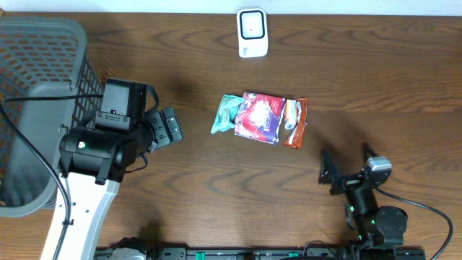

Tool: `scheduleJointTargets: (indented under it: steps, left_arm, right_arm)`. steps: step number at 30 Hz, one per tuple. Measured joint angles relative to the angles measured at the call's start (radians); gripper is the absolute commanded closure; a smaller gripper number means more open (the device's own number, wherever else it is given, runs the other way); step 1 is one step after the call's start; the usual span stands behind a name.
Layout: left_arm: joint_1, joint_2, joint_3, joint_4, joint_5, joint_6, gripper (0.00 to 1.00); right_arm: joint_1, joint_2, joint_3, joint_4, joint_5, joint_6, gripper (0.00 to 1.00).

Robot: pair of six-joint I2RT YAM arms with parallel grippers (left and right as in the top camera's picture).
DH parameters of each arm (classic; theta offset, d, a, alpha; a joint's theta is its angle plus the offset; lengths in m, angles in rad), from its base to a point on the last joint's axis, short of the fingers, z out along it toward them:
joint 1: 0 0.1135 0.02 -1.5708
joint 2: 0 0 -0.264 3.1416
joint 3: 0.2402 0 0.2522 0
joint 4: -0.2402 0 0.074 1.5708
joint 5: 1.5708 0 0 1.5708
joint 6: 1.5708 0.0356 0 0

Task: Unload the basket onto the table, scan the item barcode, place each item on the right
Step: 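Retract the left arm and reach the right gripper toward the packets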

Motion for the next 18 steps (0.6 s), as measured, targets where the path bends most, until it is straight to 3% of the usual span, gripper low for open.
scheduleJointTargets:
  steps: [6,10,12,16,18]
  left_arm:
    - [0.000,0.000,-0.001,0.000,-0.002,0.000,0.02]
    - [0.000,0.000,-0.003,0.000,-0.007,0.000,0.02]
    - [0.000,0.000,-0.004,0.000,-0.011,0.000,0.02]
    - [0.000,0.001,-0.004,0.000,-0.012,0.000,0.02]
    - [0.000,0.001,-0.004,-0.001,-0.011,0.000,0.02]
  right_arm:
    - [0.000,0.000,0.000,0.090,-0.343,0.380,0.01]
    - [0.000,0.002,0.003,0.403,-0.407,0.525,0.01]
    - [0.000,0.000,0.027,0.462,-0.407,0.552,0.01]
    - [0.000,0.058,0.192,0.224,-0.377,0.476,0.01]
    - [0.000,0.165,0.367,-0.048,-0.326,0.348,0.01]
